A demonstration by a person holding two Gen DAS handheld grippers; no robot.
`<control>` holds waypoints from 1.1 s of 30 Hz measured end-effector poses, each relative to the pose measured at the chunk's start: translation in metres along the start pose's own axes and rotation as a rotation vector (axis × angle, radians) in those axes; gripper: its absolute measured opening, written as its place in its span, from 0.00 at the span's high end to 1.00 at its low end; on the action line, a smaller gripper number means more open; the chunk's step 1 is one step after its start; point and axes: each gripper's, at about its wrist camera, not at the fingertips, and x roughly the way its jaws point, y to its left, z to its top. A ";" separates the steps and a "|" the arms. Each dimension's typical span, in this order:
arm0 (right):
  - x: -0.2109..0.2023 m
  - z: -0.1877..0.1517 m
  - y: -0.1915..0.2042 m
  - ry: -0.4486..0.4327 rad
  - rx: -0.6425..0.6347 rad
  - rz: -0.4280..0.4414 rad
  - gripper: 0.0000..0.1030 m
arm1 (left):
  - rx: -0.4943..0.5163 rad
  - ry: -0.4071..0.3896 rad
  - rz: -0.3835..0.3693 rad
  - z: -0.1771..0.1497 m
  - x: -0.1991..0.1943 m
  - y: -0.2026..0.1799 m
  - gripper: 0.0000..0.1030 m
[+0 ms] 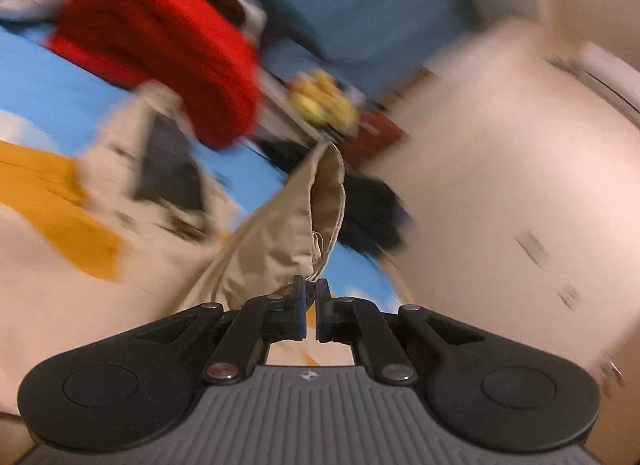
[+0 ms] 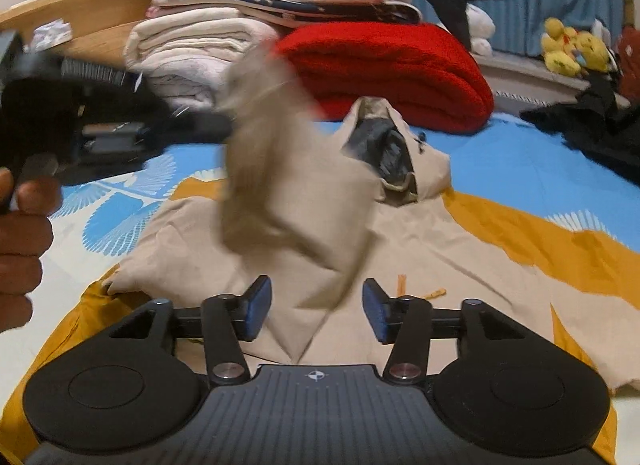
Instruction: Fold large clothes
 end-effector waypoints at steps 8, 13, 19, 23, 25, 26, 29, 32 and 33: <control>0.002 0.002 0.004 -0.015 -0.056 -0.080 0.38 | 0.024 0.113 -0.053 -0.013 0.014 0.000 0.75; 0.009 0.002 -0.014 0.017 0.007 -0.133 0.38 | -0.061 0.043 0.069 0.002 -0.002 0.028 0.75; 0.026 -0.006 -0.038 0.135 0.141 -0.212 0.38 | -0.076 0.022 0.631 0.011 -0.013 0.064 0.75; 0.034 -0.018 -0.070 0.201 0.355 -0.218 0.38 | -0.176 0.005 0.882 0.013 -0.035 0.094 0.75; 0.035 -0.026 -0.088 0.208 0.474 -0.213 0.38 | -0.321 -0.064 0.888 0.013 -0.055 0.110 0.75; 0.035 -0.030 -0.096 0.204 0.542 -0.208 0.39 | -0.355 -0.084 0.902 0.014 -0.061 0.114 0.75; 0.036 -0.045 -0.120 0.168 0.722 -0.184 0.39 | -0.358 -0.104 0.980 0.017 -0.066 0.119 0.75; 0.042 -0.057 -0.140 0.134 0.834 -0.184 0.46 | -0.347 -0.098 0.952 0.020 -0.063 0.120 0.75; 0.044 -0.061 -0.147 0.124 0.869 -0.188 0.50 | -0.334 -0.096 0.949 0.019 -0.063 0.117 0.74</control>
